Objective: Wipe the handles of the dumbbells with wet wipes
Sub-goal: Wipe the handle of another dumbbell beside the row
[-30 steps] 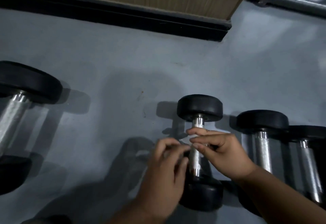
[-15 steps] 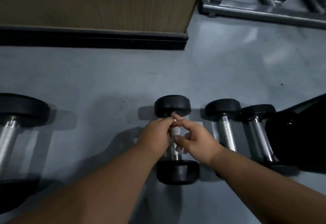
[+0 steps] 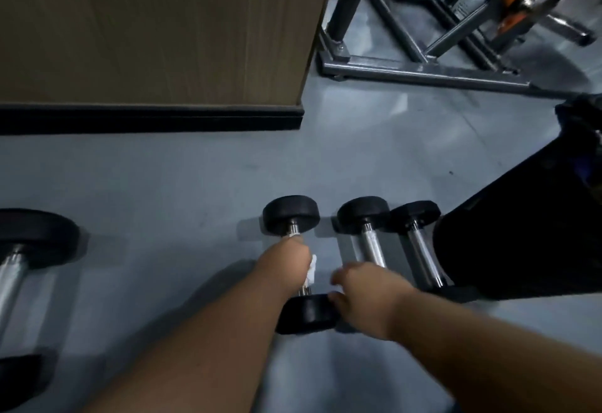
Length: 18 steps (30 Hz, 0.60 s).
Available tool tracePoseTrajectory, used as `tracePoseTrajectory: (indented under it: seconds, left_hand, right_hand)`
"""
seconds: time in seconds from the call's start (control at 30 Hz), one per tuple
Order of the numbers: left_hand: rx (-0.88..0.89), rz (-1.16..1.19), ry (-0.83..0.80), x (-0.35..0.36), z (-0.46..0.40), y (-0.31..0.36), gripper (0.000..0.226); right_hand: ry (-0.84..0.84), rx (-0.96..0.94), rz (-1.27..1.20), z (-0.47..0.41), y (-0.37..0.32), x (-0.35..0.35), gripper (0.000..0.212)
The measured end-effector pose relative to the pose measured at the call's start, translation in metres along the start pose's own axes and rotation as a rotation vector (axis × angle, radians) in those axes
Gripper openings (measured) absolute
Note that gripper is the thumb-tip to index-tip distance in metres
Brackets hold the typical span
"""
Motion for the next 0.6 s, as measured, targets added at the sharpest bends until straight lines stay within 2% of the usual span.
tracePoseTrajectory:
  seconds: [0.07, 0.1, 0.17, 0.27, 0.33, 0.4, 0.53, 0.6]
  left_hand:
    - [0.043, -0.014, 0.056, 0.008, 0.004, -0.006, 0.036]
    - [0.095, -0.062, 0.088, 0.010, 0.003, -0.009, 0.033]
    - [0.188, -0.082, 0.127, 0.004, 0.009, -0.010, 0.021]
    - [0.337, -0.020, 0.217, -0.002, 0.009, -0.021, 0.029]
    - [0.334, 0.033, 0.255, 0.001, 0.008, -0.029, 0.028]
    - [0.363, 0.061, 0.239, 0.008, 0.010, -0.026, 0.023]
    - [0.569, 0.032, 0.038, 0.014, 0.023, -0.010, 0.049]
    - [0.606, -0.010, -0.010, 0.003, 0.010, -0.016, 0.044]
  right_hand:
    - [0.210, 0.098, -0.278, -0.037, -0.020, 0.033, 0.030]
    - [0.279, 0.167, -0.424, -0.049, -0.030, 0.049, 0.033]
    - [0.396, 0.275, -0.550, -0.062, -0.040, 0.072, 0.043]
    - [0.660, 0.253, -0.769, -0.069, -0.033, 0.080, 0.038]
    - [0.751, 0.240, -0.819, -0.070, -0.022, 0.087, 0.028]
    - [0.744, 0.233, -0.800, -0.071, -0.015, 0.092, 0.029]
    - [0.820, 0.218, -0.748, -0.071, -0.017, 0.092, 0.026]
    - [0.859, 0.238, -0.704, -0.071, -0.022, 0.091, 0.020]
Point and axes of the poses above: each hand's wrist, its own z-axis away from the middle knuckle, its own x-axis out of the palm, y = z × x, the point moved 3 cm from there along -z, towards the middle knuckle, and after that the axes turned 8 degrees about -y, right-handed, at the moved point
